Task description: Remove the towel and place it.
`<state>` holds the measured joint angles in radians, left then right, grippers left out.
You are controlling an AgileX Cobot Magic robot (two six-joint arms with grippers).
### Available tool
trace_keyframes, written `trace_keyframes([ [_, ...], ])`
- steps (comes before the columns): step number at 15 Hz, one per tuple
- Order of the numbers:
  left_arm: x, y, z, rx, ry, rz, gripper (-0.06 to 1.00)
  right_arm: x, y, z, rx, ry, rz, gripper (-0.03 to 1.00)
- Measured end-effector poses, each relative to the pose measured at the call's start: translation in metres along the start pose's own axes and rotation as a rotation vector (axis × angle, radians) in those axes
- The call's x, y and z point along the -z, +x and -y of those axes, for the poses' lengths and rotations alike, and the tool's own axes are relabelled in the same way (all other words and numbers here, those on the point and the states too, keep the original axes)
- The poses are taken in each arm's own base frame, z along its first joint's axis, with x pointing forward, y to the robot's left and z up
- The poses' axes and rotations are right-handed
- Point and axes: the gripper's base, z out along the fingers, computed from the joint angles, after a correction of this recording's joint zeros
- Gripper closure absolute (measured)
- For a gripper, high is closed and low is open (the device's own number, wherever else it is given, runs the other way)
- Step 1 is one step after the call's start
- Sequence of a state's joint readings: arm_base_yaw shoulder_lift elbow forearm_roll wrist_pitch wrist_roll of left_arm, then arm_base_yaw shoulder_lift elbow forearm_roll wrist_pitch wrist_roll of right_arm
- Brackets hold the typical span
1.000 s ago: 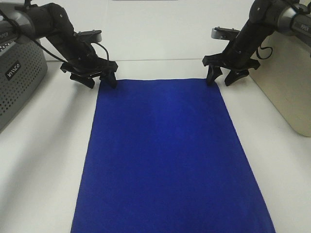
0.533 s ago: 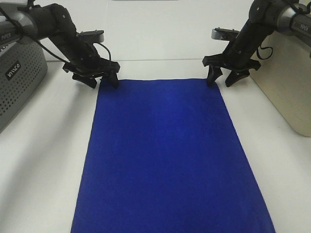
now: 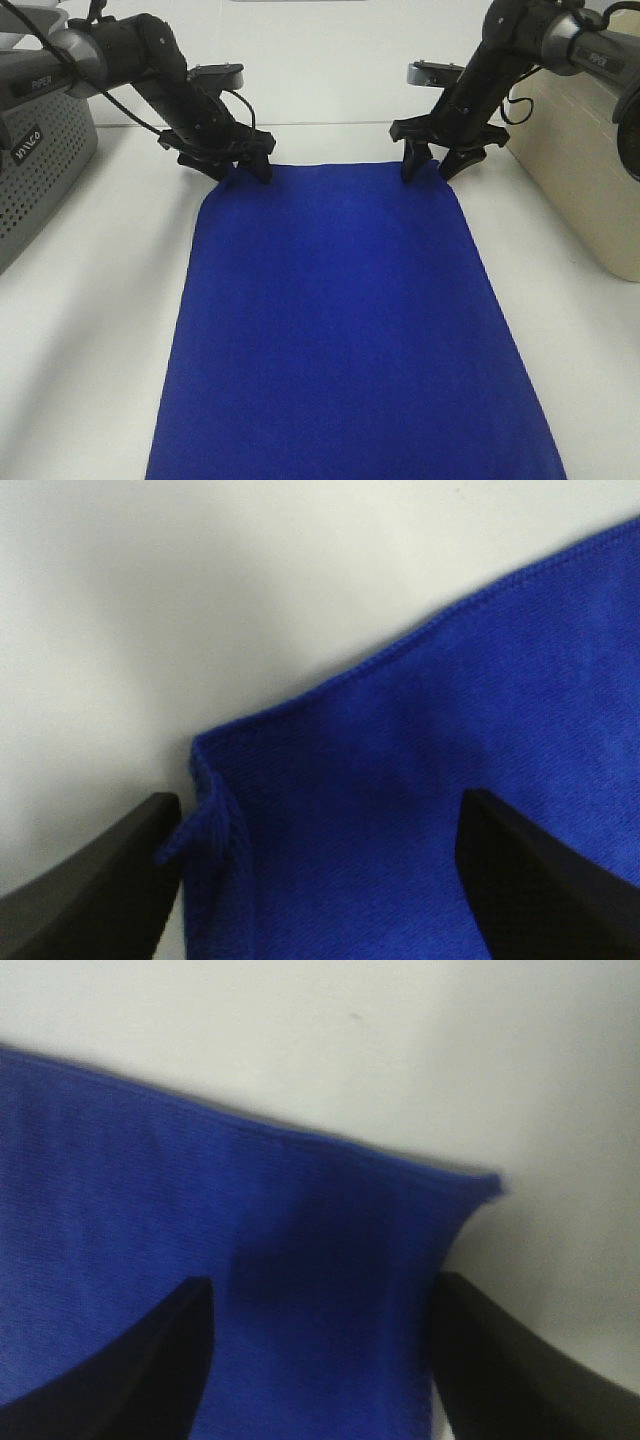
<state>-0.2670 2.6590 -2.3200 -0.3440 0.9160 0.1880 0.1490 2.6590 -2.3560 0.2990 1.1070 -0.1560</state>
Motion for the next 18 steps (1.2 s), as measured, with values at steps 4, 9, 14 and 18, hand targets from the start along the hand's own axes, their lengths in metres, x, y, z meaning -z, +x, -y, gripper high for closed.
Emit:
trace_keyframes([
  [4,-0.005,0.0,0.013,-0.008,0.006,0.01,0.36,-0.007,-0.002,-0.018,0.031,-0.007,0.015,0.44],
  [9,-0.009,0.002,0.01,-0.046,-0.017,0.007,0.92,-0.007,-0.002,-0.013,0.04,0.027,0.021,0.87],
  [14,-0.001,-0.007,0.01,-0.12,-0.064,0.015,0.92,0.007,-0.011,-0.016,0.059,0.039,0.067,0.94],
  [18,0.013,-0.022,0.01,-0.179,-0.116,0.085,0.92,0.02,-0.025,-0.019,0.071,0.049,0.191,0.94],
])
